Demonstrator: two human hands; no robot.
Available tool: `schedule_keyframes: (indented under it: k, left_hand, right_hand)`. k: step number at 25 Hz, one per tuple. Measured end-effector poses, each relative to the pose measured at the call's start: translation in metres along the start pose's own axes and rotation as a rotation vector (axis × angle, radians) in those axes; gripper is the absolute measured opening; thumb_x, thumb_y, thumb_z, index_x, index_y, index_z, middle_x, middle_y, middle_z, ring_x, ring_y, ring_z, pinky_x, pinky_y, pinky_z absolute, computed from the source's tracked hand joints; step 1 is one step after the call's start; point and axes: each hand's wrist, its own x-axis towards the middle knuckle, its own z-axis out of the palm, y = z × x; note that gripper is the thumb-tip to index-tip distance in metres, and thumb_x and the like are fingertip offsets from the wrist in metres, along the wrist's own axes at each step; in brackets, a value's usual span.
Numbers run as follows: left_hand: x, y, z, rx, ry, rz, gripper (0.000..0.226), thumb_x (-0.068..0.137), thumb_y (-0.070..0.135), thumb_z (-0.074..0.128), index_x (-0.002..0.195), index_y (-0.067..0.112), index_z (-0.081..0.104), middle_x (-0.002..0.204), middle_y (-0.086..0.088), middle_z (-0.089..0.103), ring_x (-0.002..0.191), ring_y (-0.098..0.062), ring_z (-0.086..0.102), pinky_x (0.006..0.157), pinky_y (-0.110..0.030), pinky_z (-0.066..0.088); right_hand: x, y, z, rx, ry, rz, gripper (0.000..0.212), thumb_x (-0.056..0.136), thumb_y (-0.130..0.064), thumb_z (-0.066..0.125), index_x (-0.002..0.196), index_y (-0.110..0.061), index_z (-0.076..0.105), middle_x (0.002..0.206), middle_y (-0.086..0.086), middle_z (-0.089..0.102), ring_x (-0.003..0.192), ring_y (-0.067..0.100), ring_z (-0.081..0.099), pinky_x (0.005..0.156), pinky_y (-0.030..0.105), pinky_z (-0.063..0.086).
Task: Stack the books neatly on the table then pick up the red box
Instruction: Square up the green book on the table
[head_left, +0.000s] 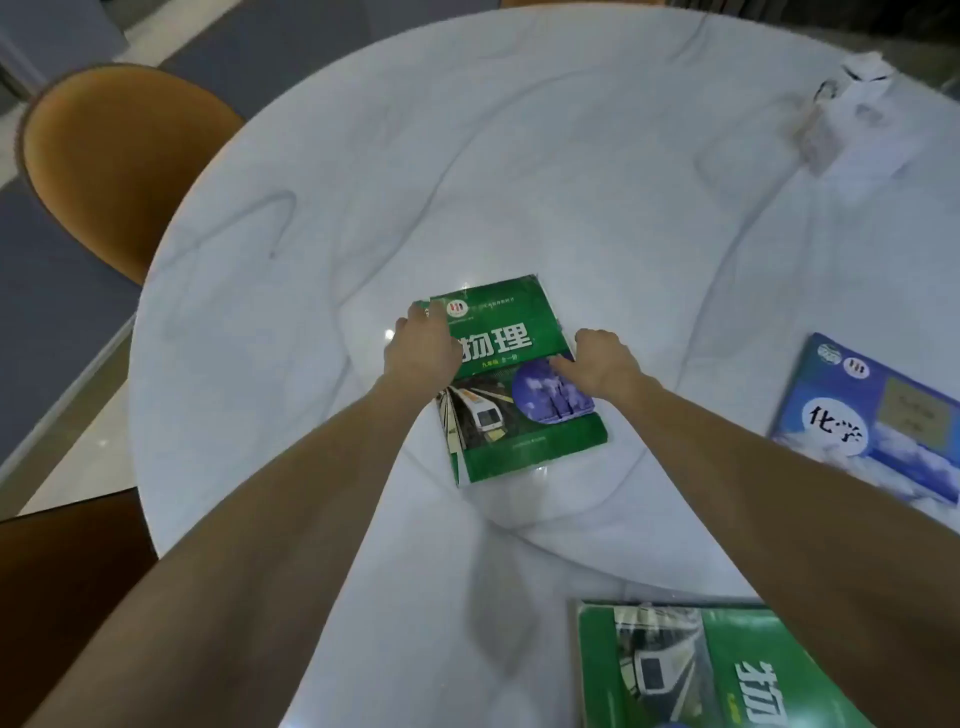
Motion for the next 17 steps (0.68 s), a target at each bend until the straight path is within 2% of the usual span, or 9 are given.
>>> schedule_keyframes:
  k: [4,8,10,11,12,15,17]
  left_hand:
    - [-0.01,-0.004,0.024,-0.214,-0.054,-0.222,0.044,0.09,0.019,0.052,0.128,0.003,0.037,0.122,-0.022,0.049,0.111,-0.038,0.05,0.083,-0.043,0.045]
    - [-0.006,-0.003,0.03,-0.412,-0.06,-0.405,0.044,0.088,0.019,0.055,0.126,0.002,0.039,0.124,-0.022,0.048,0.112,-0.039,0.051,0.09,-0.047,0.05]
    - [-0.004,-0.008,0.031,-0.536,-0.075,-0.471,0.025,0.087,0.015,0.056,0.107,0.001,0.05,0.111,-0.02,0.057,0.098,-0.034,0.058,0.075,-0.041,0.055]
    - [-0.003,-0.011,0.031,-0.591,-0.08,-0.495,0.011,0.086,0.013,0.056,0.091,0.003,0.052,0.098,-0.018,0.06,0.088,-0.03,0.058,0.065,-0.034,0.054]
    - [-0.002,-0.013,0.03,-0.646,-0.082,-0.527,0.012,0.086,0.011,0.057,0.078,0.005,0.051,0.088,-0.015,0.06,0.081,-0.028,0.057,0.062,-0.032,0.052]
    - [-0.002,-0.017,0.028,-0.756,-0.083,-0.573,0.025,0.084,0.009,0.061,0.064,0.012,0.046,0.082,-0.012,0.06,0.082,-0.029,0.06,0.078,-0.037,0.055]
    - [-0.003,-0.016,0.028,-0.831,-0.091,-0.56,0.022,0.085,0.006,0.061,0.067,0.011,0.048,0.092,-0.017,0.063,0.092,-0.035,0.065,0.088,-0.046,0.056]
  right_hand:
    - [0.0,0.001,0.008,0.081,-0.003,0.08,0.043,0.088,-0.036,0.06,0.105,0.003,0.057,0.114,0.024,0.06,0.103,0.035,0.058,0.069,0.029,0.035]
    - [0.003,0.004,0.012,0.207,0.034,0.155,0.039,0.084,-0.029,0.067,0.102,0.004,0.062,0.106,0.022,0.066,0.088,0.031,0.061,0.056,0.025,0.037]
    - [0.006,0.007,0.013,0.294,0.012,0.209,0.04,0.08,-0.027,0.071,0.102,0.005,0.064,0.099,0.02,0.067,0.079,0.024,0.056,0.046,0.023,0.034]
    - [0.007,0.008,0.012,0.341,-0.001,0.241,0.04,0.079,-0.026,0.073,0.102,0.005,0.065,0.097,0.019,0.068,0.078,0.022,0.056,0.047,0.023,0.037]
    - [0.009,0.008,0.012,0.388,-0.008,0.269,0.039,0.078,-0.025,0.074,0.102,0.005,0.065,0.099,0.019,0.068,0.078,0.022,0.057,0.052,0.024,0.042]
    - [0.01,0.007,0.009,0.486,-0.008,0.318,0.038,0.076,-0.019,0.076,0.103,0.004,0.064,0.108,0.021,0.068,0.086,0.025,0.062,0.071,0.029,0.051]
    - [0.009,0.007,0.006,0.519,-0.02,0.318,0.033,0.076,-0.016,0.075,0.099,0.003,0.063,0.11,0.022,0.067,0.089,0.026,0.062,0.075,0.031,0.052]
